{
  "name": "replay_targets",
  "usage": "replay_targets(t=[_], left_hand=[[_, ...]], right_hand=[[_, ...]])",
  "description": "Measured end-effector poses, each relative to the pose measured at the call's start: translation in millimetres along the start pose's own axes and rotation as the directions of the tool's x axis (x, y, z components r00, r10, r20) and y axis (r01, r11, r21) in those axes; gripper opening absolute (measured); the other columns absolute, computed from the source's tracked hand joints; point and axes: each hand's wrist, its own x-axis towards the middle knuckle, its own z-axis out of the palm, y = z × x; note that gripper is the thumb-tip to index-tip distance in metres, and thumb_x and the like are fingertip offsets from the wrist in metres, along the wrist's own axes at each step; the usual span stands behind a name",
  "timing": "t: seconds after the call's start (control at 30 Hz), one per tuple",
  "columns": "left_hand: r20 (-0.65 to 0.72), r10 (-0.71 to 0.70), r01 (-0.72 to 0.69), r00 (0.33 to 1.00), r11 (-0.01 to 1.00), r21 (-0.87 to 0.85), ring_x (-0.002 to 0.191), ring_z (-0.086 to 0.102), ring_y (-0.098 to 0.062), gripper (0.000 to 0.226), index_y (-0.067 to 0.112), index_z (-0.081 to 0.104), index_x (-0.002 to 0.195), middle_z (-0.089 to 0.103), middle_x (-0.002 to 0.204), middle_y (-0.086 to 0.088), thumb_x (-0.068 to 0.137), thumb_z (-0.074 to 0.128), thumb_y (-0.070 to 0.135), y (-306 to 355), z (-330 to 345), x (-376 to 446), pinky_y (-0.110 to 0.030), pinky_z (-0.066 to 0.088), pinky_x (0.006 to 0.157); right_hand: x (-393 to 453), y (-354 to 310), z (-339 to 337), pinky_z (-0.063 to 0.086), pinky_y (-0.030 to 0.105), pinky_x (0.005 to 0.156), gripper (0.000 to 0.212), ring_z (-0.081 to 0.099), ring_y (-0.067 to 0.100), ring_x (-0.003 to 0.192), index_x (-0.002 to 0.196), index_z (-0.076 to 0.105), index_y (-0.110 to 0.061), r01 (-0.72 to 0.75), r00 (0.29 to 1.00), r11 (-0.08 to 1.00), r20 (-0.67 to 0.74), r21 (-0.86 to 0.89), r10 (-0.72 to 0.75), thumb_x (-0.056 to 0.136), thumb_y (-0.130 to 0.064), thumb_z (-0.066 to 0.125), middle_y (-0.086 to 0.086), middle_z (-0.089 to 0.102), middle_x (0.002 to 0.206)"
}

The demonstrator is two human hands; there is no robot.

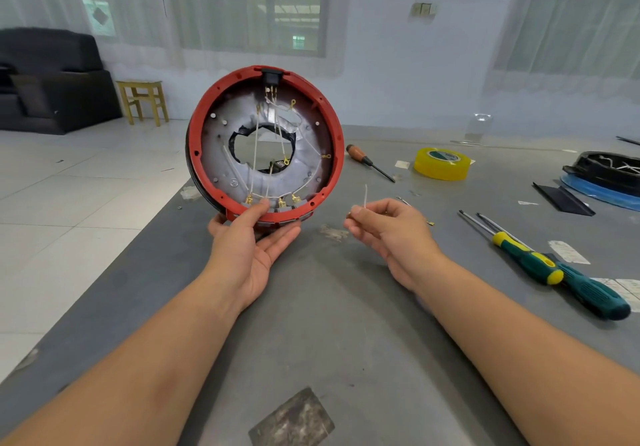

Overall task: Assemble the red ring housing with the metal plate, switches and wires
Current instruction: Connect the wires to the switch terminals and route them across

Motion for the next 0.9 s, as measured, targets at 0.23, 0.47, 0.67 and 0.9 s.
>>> replay_targets(t=[0.23,0.47,0.67,0.9], left_hand=[[0.016,0.023,-0.023,1.000,0.999,0.043,0.091,0.077,-0.050,0.062,0.026,0.036,0.142,0.065,0.129,-0.025,0.096,0.072,0.004,-2,0,1,-0.052,0.066,0.075],[0.016,0.034,-0.035,0.999,0.998,0.052,0.089,0.077,-0.050,0.070,0.029,0.031,0.147,0.066,0.125,-0.024,0.096,0.072,0.003,-4,-1,2,-0.054,0.066,0.074],[0.022,0.033,-0.034,0.999,0.998,0.058,0.088,0.077,-0.049,0.073,0.029,0.030,0.148,0.068,0.118,-0.020,0.096,0.073,0.003,-4,0,1,-0.053,0.066,0.073],[0.029,0.033,-0.035,0.999,0.997,0.072,0.088,0.078,-0.047,0.072,0.028,0.029,0.148,0.067,0.119,-0.019,0.096,0.072,0.003,-4,1,-1,-0.052,0.066,0.073]], right_hand=[[-10,6,14,0.058,0.024,0.059,0.018,0.076,0.022,0.074,0.101,0.062,-0.006,0.013,0.955,0.942,0.283,-0.335,0.088,0.088,0.001,0.074,0.012,0.074,0.083],[-14,18,20,0.055,0.027,0.081,0.008,0.069,0.007,0.076,0.086,0.078,-0.022,0.293,0.918,0.684,0.396,-0.668,-0.006,0.083,-0.020,0.084,-0.002,0.077,0.080],[-13,15,17,0.042,0.009,0.064,0.008,0.060,-0.003,0.065,0.085,0.078,-0.025,0.428,0.885,0.495,0.462,-0.756,-0.059,0.081,-0.025,0.085,-0.011,0.072,0.075],[-14,11,15,0.051,0.019,0.069,0.006,0.065,0.006,0.074,0.083,0.078,-0.025,0.554,0.827,0.348,0.550,-0.757,-0.119,0.083,-0.029,0.082,-0.010,0.072,0.075]])
